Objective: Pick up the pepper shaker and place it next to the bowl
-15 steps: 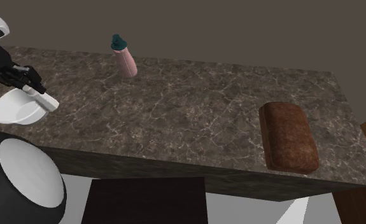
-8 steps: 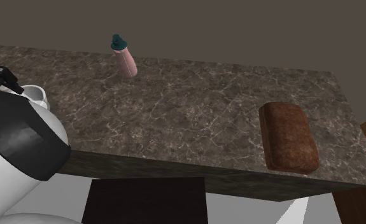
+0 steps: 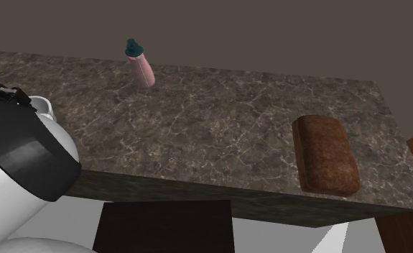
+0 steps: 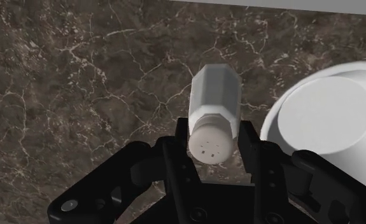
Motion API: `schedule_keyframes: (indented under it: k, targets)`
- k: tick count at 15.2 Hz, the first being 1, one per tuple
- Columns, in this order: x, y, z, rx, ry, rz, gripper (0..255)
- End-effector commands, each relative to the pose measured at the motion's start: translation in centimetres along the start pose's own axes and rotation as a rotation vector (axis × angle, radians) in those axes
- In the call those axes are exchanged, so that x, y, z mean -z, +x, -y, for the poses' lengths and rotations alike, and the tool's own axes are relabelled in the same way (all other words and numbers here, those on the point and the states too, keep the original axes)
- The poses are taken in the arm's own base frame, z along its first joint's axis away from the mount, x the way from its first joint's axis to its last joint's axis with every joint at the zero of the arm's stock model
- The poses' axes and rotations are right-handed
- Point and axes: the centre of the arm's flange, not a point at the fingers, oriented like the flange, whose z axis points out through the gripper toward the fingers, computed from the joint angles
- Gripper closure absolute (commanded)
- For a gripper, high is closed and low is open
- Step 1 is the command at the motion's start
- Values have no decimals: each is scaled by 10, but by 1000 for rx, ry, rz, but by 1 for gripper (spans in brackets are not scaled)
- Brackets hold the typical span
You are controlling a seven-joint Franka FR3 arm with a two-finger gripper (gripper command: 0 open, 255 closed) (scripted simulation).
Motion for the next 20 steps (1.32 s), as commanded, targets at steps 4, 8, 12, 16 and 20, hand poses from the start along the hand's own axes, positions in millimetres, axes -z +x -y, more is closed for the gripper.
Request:
schedule_keyframes:
  k: [4, 8, 12, 16, 20]
  targets:
    - [-26, 1, 3, 0, 0, 0, 255]
    - [-47, 0, 5, 0, 0, 0, 255]
    - [-68, -1, 8, 0, 0, 0, 255]
    - [-89, -2, 10, 0, 0, 0, 255]
    - [-110, -3, 13, 0, 0, 0, 255]
